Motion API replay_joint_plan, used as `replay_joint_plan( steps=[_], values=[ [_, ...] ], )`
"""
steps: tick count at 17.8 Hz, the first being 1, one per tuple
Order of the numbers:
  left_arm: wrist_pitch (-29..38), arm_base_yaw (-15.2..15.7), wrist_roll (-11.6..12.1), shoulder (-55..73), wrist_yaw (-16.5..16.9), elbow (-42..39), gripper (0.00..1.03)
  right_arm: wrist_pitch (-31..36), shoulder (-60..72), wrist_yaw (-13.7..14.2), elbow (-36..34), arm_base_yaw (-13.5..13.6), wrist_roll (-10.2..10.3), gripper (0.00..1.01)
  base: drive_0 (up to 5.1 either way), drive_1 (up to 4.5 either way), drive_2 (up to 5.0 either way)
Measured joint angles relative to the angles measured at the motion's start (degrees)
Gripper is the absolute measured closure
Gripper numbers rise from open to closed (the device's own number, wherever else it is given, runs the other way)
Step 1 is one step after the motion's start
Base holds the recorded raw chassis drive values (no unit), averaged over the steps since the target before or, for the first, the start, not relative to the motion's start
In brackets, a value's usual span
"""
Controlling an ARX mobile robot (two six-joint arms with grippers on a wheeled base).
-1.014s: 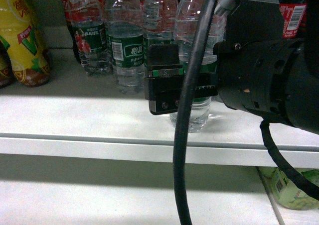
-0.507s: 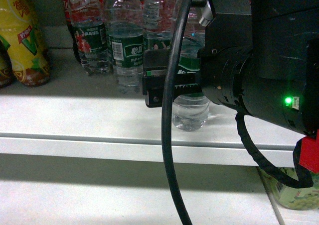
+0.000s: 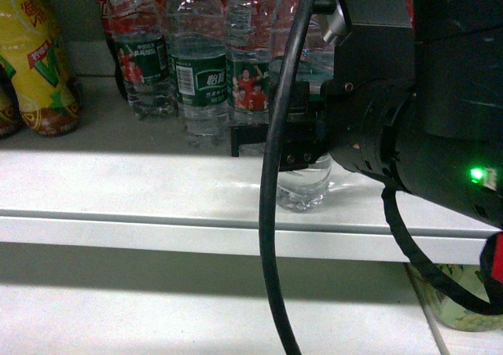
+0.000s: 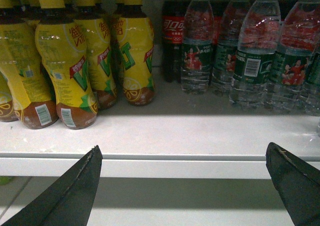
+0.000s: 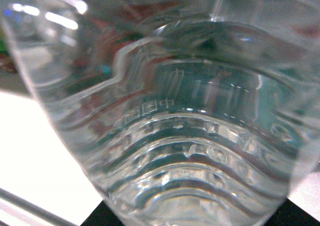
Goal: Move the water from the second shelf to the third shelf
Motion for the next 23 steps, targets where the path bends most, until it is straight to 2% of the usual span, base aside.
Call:
replay_joint_plan(
  steps=[3,6,7,8,11,13,14,18,22,23],
  values=[
    [0.0,0.0,0.0,0.0,0.0,0.0,0.05,1.9,-4.5,-1.2,-5.9,1.4,-0.3,0.61,0.0,0.0,0.0],
    [0.0,0.0,0.0,0.0,0.0,0.0,0.05,2.1,-12.7,-2.6,-13.8,1.4,-1.4,0.61,0.0,0.0,0.0],
    [0.0,0.0,0.0,0.0,0.0,0.0,0.05,0.8,-19.7,-3.8,-17.9,-0.2,-1.6,0.61,0.0,0.0,0.0],
    [0.0,0.0,0.0,0.0,0.0,0.0,0.05,-2.0,-28.2,-5.2,-22.0,-4.1,-2.1,0.61,0.0,0.0,0.0],
    [0.0,0.0,0.0,0.0,0.0,0.0,0.05,-5.5,-34.0,-6.8,-25.1,-7.3,-3.0,0.61,0.0,0.0,0.0],
    [0.0,0.0,0.0,0.0,0.0,0.0,0.05,-9.5,-40.1,-8.4,-27.4,-10.6,-3.7,0.61,0.0,0.0,0.0],
    [0.0,0.0,0.0,0.0,0.0,0.0,0.05,-11.9,-44.2,-9.1,-28.4,-13.1,-4.1,0.61,0.0,0.0,0.0],
    [0.0,0.0,0.0,0.0,0.0,0.0,0.05,-18.2,-53.3,-9.4,-30.1,-20.6,-4.5,0.61,0.0,0.0,0.0],
    [0.0,0.0,0.0,0.0,0.0,0.0,0.05,-21.2,-57.8,-10.7,-30.6,-25.5,-4.5,0.61,0.0,0.0,0.0],
    [0.0,0.0,0.0,0.0,0.0,0.0,0.05,-22.6,-59.1,-12.1,-30.7,-27.8,-4.5,0.61,0.0,0.0,0.0]
  ],
)
